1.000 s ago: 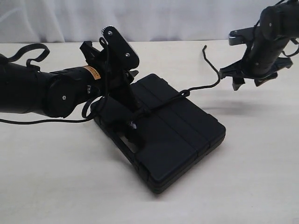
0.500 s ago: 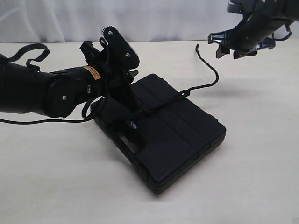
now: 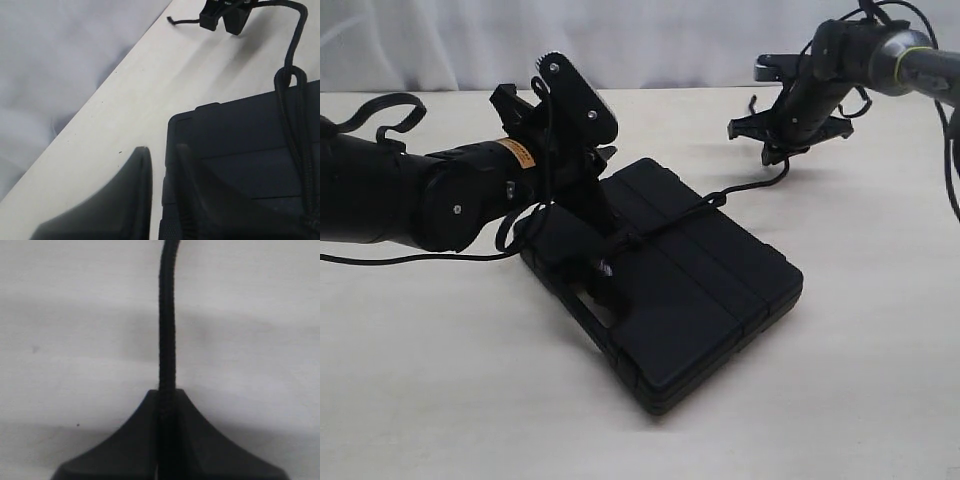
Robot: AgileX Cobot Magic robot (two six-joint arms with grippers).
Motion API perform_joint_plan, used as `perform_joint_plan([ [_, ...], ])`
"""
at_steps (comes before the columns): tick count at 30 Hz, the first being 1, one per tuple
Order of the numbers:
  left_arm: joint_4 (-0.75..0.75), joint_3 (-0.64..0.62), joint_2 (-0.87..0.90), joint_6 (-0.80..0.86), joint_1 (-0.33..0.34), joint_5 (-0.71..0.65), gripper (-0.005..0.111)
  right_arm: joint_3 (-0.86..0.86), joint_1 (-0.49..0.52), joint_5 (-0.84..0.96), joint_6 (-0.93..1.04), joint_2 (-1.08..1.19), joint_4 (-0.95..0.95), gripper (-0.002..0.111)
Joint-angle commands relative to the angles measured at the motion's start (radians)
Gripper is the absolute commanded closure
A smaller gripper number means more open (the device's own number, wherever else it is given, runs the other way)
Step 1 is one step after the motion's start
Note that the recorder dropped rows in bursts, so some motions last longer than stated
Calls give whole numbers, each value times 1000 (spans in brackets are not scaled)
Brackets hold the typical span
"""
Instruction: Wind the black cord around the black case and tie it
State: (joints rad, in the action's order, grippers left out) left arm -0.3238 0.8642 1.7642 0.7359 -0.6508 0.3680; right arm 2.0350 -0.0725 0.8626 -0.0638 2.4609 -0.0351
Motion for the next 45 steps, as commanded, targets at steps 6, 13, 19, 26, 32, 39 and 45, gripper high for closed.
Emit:
perform_joint_plan([
  [6,-2,-2,3,-4,-2,4,89,-225,151,-100,-135,-90,-174,104],
  [13,-2,-2,3,-11,-2,0,89,-349,180,-199,44,-115,-424,81],
  [19,-2,-2,3,-11,-2,-17,89,-339,177,-178,137,-207,-439,48],
  [26,-2,-2,-22,-4,-2,-52,89,-339,177,-2,22,-459,-76,42],
  [32,-102,-2,-238,-6,-2,-244,89,-370,174,119,128,-681,-139,72],
  [39,-142,-2,-500,-57,-2,-439,90,-556,174,-11,321,-966,-409,104],
  [45,-142,-91,-763,-109,-2,-434,107,-795,174,-246,389,-1299,-506,104],
])
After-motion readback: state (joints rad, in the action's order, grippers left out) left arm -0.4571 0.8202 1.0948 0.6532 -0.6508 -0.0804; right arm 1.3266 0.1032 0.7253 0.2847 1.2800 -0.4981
